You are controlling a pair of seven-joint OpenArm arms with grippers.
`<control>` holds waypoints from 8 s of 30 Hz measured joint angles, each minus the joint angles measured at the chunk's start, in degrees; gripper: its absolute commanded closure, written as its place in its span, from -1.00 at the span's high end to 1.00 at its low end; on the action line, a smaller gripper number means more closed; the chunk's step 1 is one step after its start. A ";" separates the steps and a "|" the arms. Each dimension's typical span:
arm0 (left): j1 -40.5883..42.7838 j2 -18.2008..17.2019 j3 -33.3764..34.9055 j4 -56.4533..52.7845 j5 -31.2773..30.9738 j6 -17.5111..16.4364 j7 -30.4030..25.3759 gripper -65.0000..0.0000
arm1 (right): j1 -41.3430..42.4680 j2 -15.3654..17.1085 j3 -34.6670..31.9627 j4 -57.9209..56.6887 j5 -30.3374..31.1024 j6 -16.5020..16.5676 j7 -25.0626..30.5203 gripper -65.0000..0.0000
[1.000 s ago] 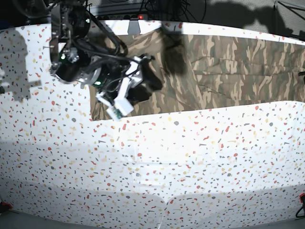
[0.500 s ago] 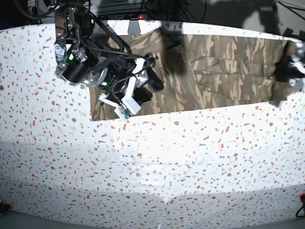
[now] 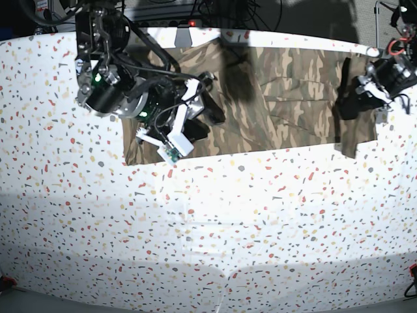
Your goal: Fold the T-shirt properly
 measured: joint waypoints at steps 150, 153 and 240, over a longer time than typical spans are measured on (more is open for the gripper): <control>-9.90 3.50 20.00 0.09 30.14 4.26 -8.48 0.15 | 6.84 13.27 17.33 -34.47 17.11 -5.22 -7.19 -1.00; -9.84 3.15 20.00 1.36 28.74 2.82 -7.54 0.15 | 6.84 15.58 17.33 -34.47 16.68 -5.22 -7.19 -1.00; -2.78 5.25 20.09 4.24 44.81 8.35 -14.01 0.13 | 14.36 -17.29 -21.81 -29.90 4.59 -4.17 7.37 -1.00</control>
